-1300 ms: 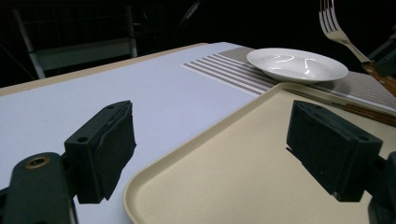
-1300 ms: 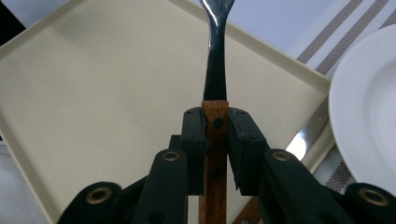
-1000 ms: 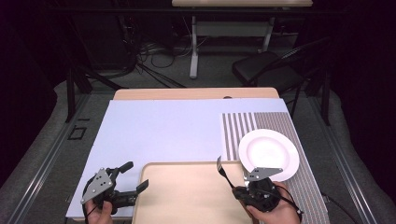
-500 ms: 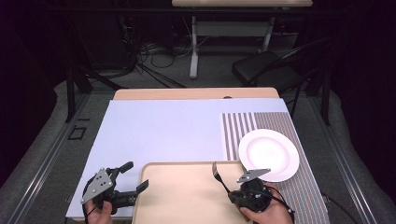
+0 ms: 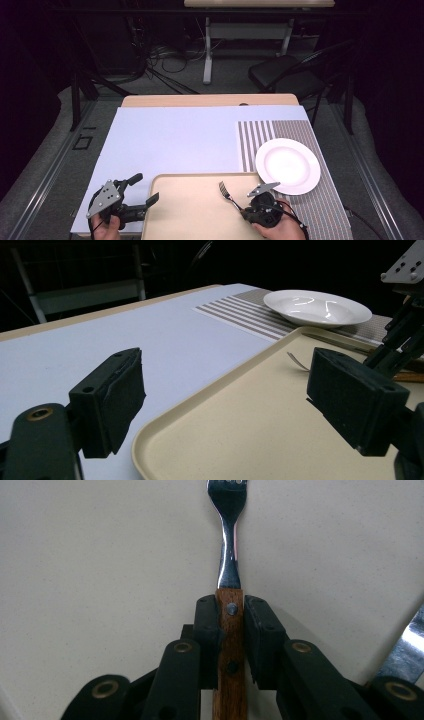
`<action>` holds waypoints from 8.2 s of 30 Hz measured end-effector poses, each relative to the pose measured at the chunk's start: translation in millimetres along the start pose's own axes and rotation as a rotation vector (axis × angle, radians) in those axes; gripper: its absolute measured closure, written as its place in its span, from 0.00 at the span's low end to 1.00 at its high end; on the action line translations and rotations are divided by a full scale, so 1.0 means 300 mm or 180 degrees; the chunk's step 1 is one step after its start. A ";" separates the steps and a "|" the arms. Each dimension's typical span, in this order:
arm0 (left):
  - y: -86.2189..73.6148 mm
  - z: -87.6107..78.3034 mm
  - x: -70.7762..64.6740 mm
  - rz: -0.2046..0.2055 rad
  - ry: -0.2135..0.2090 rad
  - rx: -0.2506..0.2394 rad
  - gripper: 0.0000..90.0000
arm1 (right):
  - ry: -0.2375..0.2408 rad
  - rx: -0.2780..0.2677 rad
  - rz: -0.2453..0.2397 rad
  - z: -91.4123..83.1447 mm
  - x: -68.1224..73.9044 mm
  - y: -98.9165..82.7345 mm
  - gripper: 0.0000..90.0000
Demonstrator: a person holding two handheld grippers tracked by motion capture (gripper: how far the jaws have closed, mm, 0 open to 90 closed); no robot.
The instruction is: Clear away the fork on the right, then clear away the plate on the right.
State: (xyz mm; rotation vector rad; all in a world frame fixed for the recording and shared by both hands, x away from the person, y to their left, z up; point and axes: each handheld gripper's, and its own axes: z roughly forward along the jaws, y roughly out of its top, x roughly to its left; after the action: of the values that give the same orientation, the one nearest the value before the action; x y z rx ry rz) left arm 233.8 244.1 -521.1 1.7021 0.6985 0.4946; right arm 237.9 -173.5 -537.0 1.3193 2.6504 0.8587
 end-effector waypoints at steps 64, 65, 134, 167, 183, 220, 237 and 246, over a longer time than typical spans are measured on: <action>-0.002 0.003 0.002 -0.0006 -0.0040 0.0031 0.17 | -0.0052 -0.0395 -0.0298 0.040 -0.014 0.005 1.00; -0.002 0.003 0.002 -0.0005 -0.0040 0.0032 0.17 | -0.0059 -0.0394 -0.0266 0.038 -0.020 0.004 1.00; -0.001 -0.001 0.000 -0.0009 -0.0007 0.0027 0.17 | -0.0545 -0.1445 -0.0183 -0.244 -0.112 -0.028 0.48; -0.006 -0.003 0.027 -0.0070 0.0015 0.0000 0.17 | -0.1258 -0.1519 0.0129 -0.355 -0.304 -0.139 0.00; -0.001 -0.009 0.017 -0.0023 0.0031 0.0008 0.17 | -0.1752 -0.1089 -0.0529 -0.305 -0.268 -0.137 0.00; -0.003 0.007 0.004 -0.0034 -0.0003 0.0066 0.17 | -0.1775 -0.0343 -0.0883 -0.173 -0.307 -0.117 0.00; -0.004 0.006 0.007 -0.0051 -0.0011 0.0056 0.17 | -0.1929 -0.0241 -0.0987 -0.112 -0.368 -0.109 0.00; -0.004 0.009 0.007 -0.0033 -0.0015 0.0061 0.17 | -0.2107 -0.0260 -0.1186 -0.101 -0.362 -0.109 0.00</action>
State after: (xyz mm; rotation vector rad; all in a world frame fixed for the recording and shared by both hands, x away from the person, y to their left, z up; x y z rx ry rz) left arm 236.8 243.7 -523.1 1.7162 0.7104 0.4778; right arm 274.5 -284.4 -548.4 0.8442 2.1900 0.3822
